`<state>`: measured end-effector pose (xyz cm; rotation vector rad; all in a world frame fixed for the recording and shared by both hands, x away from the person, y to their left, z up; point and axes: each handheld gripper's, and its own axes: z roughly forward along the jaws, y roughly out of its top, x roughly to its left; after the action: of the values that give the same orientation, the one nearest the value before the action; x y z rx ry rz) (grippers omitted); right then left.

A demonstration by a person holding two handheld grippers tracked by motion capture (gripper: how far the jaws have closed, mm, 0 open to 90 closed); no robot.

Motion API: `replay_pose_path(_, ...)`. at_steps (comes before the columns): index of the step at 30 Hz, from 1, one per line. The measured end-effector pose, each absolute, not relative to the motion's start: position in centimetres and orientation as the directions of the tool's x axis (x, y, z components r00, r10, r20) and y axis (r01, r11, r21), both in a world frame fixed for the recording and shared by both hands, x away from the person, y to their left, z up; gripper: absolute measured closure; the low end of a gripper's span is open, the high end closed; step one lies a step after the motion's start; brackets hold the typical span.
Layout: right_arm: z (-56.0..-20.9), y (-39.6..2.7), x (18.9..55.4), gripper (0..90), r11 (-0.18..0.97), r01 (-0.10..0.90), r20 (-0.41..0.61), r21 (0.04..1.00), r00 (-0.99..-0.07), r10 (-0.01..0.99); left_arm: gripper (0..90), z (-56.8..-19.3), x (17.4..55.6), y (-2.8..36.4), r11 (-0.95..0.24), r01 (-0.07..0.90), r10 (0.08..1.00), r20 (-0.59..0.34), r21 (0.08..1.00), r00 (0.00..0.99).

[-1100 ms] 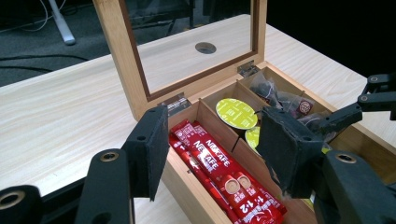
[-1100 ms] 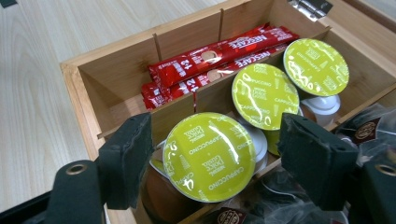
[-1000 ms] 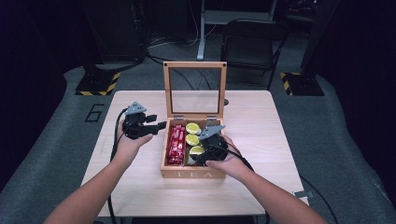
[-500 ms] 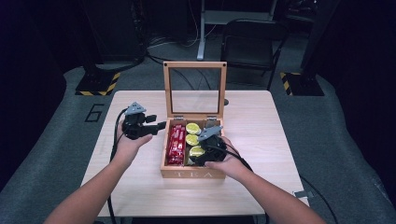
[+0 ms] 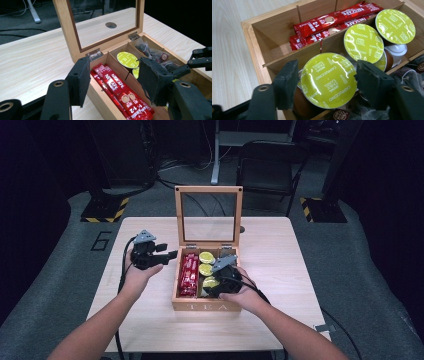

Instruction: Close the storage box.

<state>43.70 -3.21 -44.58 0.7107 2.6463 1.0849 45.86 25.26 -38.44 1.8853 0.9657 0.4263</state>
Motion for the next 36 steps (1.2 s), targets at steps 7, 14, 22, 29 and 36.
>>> replay_pose_path(7, -44.50, -3.29, 43.76, 37.0, 0.623, 0.355, 0.003, 0.697, -0.870, 0.493, 43.2, -38.52, 45.84, 25.23, -0.247, 0.444, 0.769, -0.105, 0.861, 0.630)
replay_pose_path(14, -44.63, -3.29, 43.94, 36.6, 0.618, 0.363, 0.011, 0.697, -0.867, 0.498, 43.2, -38.64, 45.85, 25.23, -0.247, 0.446, 0.770, -0.105, 0.861, 0.629)
replay_pose_path(22, -44.64, -3.29, 43.99, 37.2, 0.613, 0.366, 0.015, 0.700, -0.866, 0.500, 43.2, -38.73, 45.87, 25.19, -0.249, 0.447, 0.769, -0.106, 0.859, 0.631)
replay_pose_path(29, -44.17, -3.38, 43.78, 50.5, 0.602, 0.336, -0.001, 0.725, -0.873, 0.488, 43.2, -38.73, 45.87, 25.28, -0.247, 0.449, 0.772, -0.105, 0.859, 0.627)
replay_pose_path(36, -44.07, -3.42, 43.91, 39.4, 0.601, 0.360, 0.026, 0.714, -0.871, 0.490, 43.2, -38.78, 45.85, 25.28, -0.246, 0.450, 0.772, -0.107, 0.858, 0.626)
